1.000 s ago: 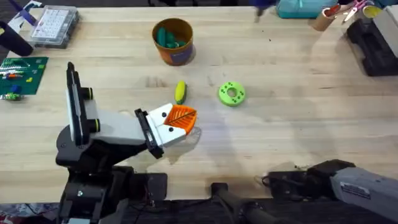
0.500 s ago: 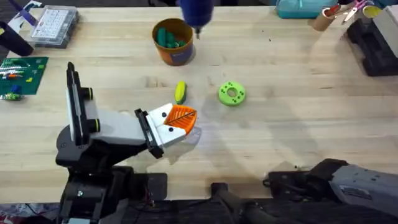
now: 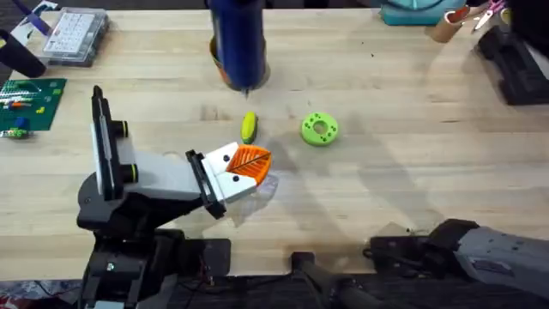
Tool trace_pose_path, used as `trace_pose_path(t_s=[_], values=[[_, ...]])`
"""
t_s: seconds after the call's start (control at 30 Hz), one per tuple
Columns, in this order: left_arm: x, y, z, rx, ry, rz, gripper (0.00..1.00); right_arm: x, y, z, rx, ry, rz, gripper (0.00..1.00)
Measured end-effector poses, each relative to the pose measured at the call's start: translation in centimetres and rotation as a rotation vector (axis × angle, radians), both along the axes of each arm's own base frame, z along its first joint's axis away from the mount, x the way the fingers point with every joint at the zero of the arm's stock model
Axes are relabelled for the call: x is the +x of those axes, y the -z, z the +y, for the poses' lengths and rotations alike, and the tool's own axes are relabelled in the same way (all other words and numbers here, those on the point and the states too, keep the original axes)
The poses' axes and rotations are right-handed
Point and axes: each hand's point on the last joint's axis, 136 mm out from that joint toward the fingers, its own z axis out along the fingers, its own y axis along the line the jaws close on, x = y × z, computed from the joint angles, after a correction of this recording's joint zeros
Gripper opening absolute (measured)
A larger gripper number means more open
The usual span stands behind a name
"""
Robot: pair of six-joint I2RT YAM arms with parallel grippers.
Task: Pick up the gripper from the table and insert it into the empty holder that is missing its gripper. Then pick up a screw, insert it into the mounting hole, and use the screwdriver to tighten it. Finally, clean up the table by picking up the vegetable and placing it into the bucket.
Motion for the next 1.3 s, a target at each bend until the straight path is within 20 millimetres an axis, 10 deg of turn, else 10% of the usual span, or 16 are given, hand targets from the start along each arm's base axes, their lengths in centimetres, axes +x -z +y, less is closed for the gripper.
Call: trace_pose_path(t_s=[1.3], values=[[-0.1,0.0,0.0,0.000,0.003,0.000,0.017,-3.1,6.0,5.7,-0.073,-0.143,0.019,0.028]])
